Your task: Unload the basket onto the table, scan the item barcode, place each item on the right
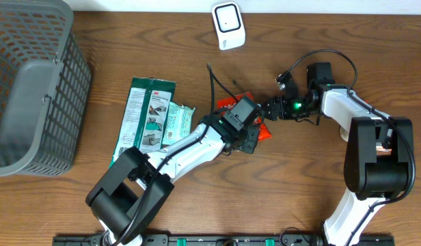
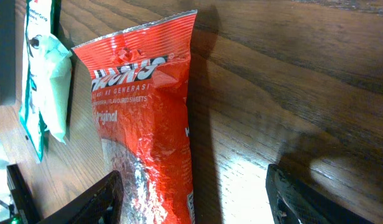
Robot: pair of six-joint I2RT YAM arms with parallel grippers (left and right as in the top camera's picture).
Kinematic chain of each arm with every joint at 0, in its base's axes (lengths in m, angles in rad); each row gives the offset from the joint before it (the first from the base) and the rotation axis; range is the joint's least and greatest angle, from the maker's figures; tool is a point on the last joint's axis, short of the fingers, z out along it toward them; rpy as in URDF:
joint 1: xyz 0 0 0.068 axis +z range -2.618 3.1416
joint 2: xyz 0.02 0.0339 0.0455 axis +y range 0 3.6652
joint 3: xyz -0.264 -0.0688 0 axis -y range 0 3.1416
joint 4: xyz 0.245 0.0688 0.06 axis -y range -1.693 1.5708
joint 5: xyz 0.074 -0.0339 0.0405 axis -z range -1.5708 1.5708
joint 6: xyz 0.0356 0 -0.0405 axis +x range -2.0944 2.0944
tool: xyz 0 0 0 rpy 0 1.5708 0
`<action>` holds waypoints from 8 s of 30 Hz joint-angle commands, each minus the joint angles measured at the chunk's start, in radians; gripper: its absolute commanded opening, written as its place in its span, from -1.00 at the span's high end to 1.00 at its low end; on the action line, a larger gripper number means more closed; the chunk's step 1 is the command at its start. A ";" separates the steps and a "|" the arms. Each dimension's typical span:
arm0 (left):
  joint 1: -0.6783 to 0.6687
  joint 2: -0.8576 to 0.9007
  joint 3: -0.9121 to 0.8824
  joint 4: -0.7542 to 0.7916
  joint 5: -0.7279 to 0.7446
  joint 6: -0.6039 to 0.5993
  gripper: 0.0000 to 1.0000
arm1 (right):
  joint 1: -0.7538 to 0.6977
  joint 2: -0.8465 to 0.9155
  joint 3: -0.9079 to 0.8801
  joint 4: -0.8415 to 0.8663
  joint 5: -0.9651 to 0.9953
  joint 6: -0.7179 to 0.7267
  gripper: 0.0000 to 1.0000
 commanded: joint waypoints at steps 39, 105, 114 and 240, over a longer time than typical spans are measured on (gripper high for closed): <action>0.111 -0.195 -0.004 -0.121 -0.120 0.018 0.71 | 0.116 -0.011 0.083 -0.293 0.025 0.180 -0.10; 0.167 0.025 -0.006 0.016 -0.016 0.044 0.52 | 0.127 -0.008 -0.257 0.359 -0.069 0.408 0.88; 0.289 -0.277 -0.002 -0.103 -0.016 0.044 0.31 | 0.106 -0.022 -0.253 0.355 -0.147 0.412 0.98; 0.817 -0.468 -0.002 -0.386 -0.042 0.044 -0.62 | 0.330 0.552 0.664 1.300 1.003 0.920 0.97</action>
